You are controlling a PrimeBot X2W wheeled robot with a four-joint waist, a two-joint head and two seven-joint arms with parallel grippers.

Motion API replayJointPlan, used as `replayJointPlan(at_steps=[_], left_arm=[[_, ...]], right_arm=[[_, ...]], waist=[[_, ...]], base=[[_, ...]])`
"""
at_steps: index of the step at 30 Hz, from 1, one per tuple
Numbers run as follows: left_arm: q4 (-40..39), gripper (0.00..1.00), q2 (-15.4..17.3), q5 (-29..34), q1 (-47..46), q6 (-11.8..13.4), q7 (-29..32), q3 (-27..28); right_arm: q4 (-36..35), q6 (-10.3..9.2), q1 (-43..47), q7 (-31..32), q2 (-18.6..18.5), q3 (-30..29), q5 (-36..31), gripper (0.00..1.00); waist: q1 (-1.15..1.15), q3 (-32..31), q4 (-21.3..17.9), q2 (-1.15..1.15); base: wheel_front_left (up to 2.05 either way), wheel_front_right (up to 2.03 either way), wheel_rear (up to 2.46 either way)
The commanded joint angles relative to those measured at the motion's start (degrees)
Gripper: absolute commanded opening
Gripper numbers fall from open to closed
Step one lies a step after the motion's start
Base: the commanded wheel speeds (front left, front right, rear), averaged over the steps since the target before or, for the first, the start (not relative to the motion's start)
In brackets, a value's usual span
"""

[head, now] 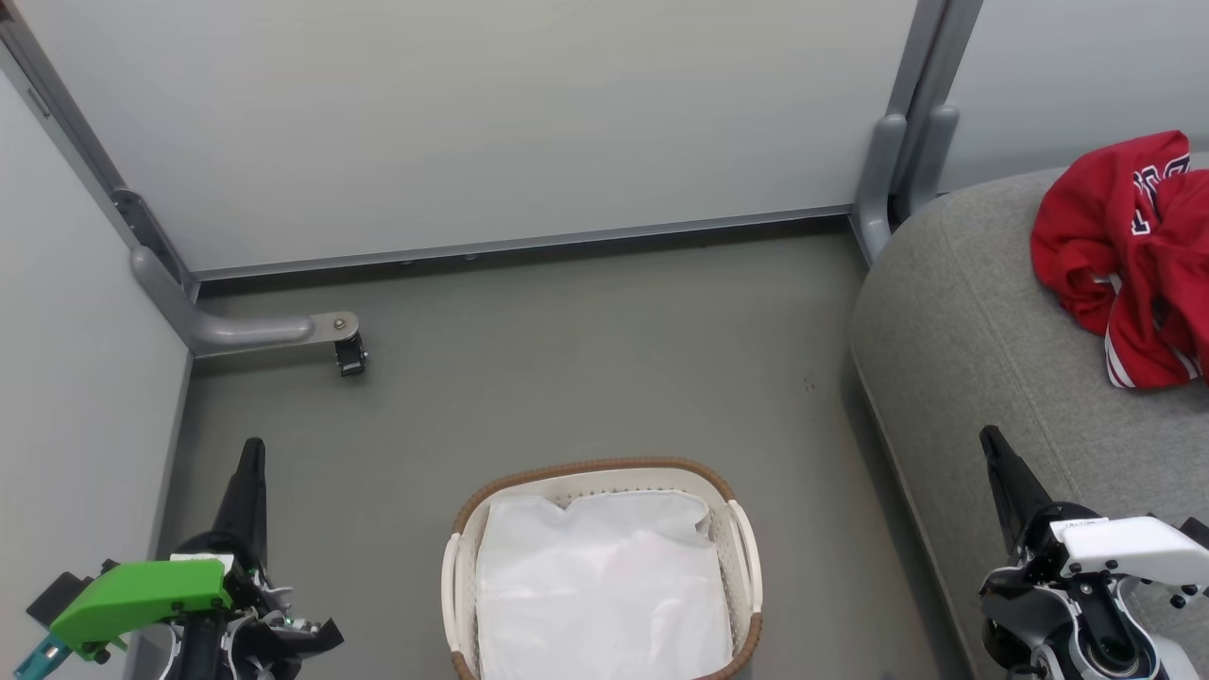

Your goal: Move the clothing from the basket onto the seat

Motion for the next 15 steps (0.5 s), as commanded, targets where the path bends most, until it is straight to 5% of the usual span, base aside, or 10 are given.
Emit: replayJointPlan(at_steps=[1, 15], left_arm=[[-0.06, 0.0, 0.13, -0.26, -0.56, -0.28, 0.27, 0.13], [-0.07, 0.0, 0.13, -0.26, -0.55, -0.28, 0.26, 0.11]], right_arm=[[-0.24, 0.0, -0.42, 0.17, -0.34, -0.12, 0.21, 0.0], [-0.24, 0.0, -0.41, 0.17, -0.34, -0.1, 0.21, 0.0]], waist=[[0.0, 0.0, 0.0, 0.0], [0.0, 0.0, 0.0, 0.0]], base=[[0.0, 0.0, 0.0], [0.0, 0.0, 0.0]])
